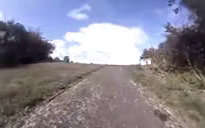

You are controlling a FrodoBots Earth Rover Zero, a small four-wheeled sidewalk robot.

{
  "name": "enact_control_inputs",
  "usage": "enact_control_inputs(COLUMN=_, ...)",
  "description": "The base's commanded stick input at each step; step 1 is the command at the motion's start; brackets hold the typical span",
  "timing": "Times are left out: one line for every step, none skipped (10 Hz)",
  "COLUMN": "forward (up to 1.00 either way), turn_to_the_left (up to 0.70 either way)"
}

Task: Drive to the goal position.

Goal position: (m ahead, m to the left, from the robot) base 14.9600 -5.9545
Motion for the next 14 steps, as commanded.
enact_control_inputs(forward=1.00, turn_to_the_left=0.00)
enact_control_inputs(forward=1.00, turn_to_the_left=0.00)
enact_control_inputs(forward=1.00, turn_to_the_left=0.00)
enact_control_inputs(forward=1.00, turn_to_the_left=0.00)
enact_control_inputs(forward=1.00, turn_to_the_left=0.00)
enact_control_inputs(forward=1.00, turn_to_the_left=0.00)
enact_control_inputs(forward=1.00, turn_to_the_left=0.00)
enact_control_inputs(forward=1.00, turn_to_the_left=0.00)
enact_control_inputs(forward=1.00, turn_to_the_left=0.00)
enact_control_inputs(forward=1.00, turn_to_the_left=0.00)
enact_control_inputs(forward=1.00, turn_to_the_left=0.00)
enact_control_inputs(forward=1.00, turn_to_the_left=0.00)
enact_control_inputs(forward=1.00, turn_to_the_left=0.00)
enact_control_inputs(forward=1.00, turn_to_the_left=0.00)
